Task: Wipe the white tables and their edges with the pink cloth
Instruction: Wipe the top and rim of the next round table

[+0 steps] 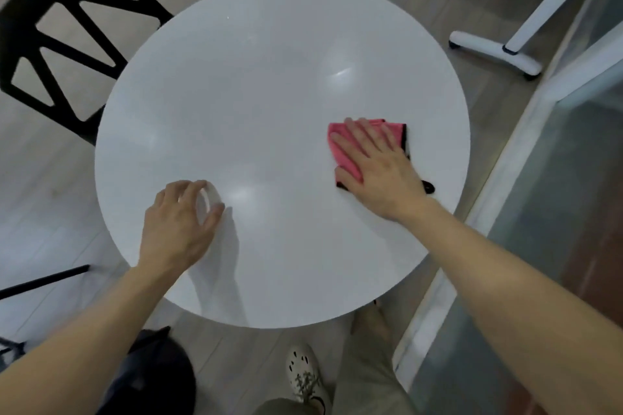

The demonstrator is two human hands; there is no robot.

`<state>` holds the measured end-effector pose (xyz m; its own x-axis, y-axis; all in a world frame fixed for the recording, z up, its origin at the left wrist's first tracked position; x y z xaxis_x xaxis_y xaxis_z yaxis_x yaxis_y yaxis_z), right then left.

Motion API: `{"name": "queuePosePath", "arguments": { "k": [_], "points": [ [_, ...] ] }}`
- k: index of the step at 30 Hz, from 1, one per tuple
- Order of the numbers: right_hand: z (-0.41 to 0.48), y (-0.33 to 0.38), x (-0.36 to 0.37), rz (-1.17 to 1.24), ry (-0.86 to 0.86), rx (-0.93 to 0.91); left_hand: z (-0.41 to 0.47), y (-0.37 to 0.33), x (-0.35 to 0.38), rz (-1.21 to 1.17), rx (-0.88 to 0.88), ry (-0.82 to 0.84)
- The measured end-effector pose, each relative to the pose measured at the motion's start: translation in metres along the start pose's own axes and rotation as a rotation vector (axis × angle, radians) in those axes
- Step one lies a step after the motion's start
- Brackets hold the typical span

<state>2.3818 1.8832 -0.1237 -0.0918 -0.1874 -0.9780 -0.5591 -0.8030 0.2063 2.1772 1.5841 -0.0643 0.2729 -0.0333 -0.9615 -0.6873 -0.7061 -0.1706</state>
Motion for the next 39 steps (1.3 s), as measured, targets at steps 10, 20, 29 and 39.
{"name": "queuePosePath", "arguments": {
  "k": [10, 20, 29, 39],
  "points": [
    [0.159, 0.022, -0.008, -0.038, -0.031, 0.434, 0.083, -0.021, -0.017, -0.09, -0.174, 0.186],
    [0.155, -0.003, -0.013, -0.048, 0.131, -0.457, 0.125, -0.018, -0.025, -0.027, -0.25, 0.344],
    [0.238, 0.113, 0.007, -0.041, -0.024, 0.046, 0.125, -0.021, -0.029, -0.013, -0.268, 0.381],
    [0.223, -0.034, -0.022, -0.019, -0.007, -0.195, 0.125, -0.027, -0.034, 0.024, -0.266, 0.392]
  ]
}}
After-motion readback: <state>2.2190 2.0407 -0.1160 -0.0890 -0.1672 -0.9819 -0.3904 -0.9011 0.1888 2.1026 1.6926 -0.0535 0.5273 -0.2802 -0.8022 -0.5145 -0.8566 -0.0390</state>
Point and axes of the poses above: each hand's wrist, its own z-axis towards the middle knuckle, its own x-axis out of the palm, y = z × x, the point moved 1 cm from there along z, towards the middle knuckle, and after that the axes turned 10 degrees about x, right-handed, at the moved point
